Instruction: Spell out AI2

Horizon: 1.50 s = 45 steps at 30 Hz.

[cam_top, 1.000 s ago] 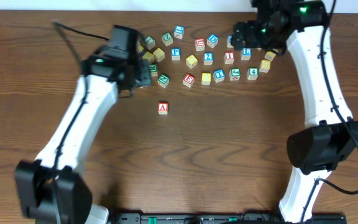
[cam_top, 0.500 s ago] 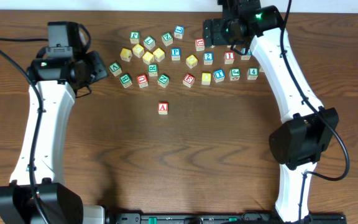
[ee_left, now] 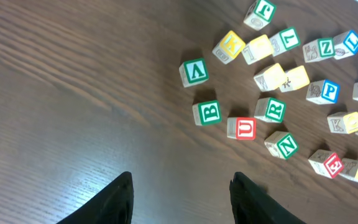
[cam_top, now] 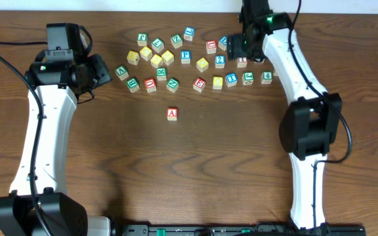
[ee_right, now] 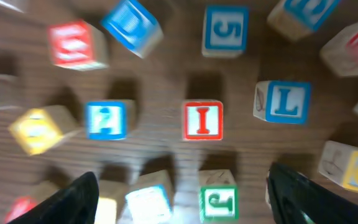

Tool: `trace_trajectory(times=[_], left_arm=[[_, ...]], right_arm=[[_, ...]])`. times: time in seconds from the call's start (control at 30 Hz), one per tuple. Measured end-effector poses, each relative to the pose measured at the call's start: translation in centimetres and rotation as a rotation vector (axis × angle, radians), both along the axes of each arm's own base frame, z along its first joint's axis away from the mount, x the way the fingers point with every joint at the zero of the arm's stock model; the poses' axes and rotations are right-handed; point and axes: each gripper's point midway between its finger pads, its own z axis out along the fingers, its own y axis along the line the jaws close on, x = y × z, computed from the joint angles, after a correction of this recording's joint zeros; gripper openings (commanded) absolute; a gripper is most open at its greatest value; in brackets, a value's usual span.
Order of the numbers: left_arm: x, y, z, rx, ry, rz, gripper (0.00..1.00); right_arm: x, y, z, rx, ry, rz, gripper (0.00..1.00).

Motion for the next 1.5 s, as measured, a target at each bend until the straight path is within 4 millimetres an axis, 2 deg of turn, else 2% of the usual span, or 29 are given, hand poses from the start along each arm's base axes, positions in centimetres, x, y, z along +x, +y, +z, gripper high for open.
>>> trace_trajectory(times=[0.07, 0.2, 0.67, 1.13, 1.3, 1.43, 1.5], left_arm=[[-0.1, 0.0, -0.1, 0.0, 0.006, 0.0, 0.5], [-0.2, 0.0, -0.1, -0.001, 0.009, 0.0, 0.5], [-0.2, 0.0, -0.1, -0.001, 0.01, 0.0, 0.5], [-0.2, 0.0, -0.1, -0.001, 0.01, 0.0, 0.5], [-0.2, 0.0, -0.1, -0.001, 0.01, 0.0, 0.5], [-0.2, 0.0, -0.1, -0.001, 0.01, 0.0, 0.5], [-0.2, 0.0, -0.1, -0.001, 0.01, 0.0, 0.5]], right_arm=[[0.1, -0.5, -1.3, -0.006, 0.019, -0.005, 0.75], [0.8, -1.3, -2.3, -0.008, 0.015, 0.005, 0.66], [3.1, -1.0, -5.1, 0.0, -0.033, 0.017, 0.59], [3.5, -0.7, -6.1, 0.0, -0.039, 0.021, 0.57], [3.2, -0.8, -7.6, -0.008, -0.014, 0.028, 0.48], [3.4, -0.8, -7.6, -0.01, -0.019, 0.027, 0.45], [3.3, -0.8, -7.6, -0.011, -0.019, 0.029, 0.39]])
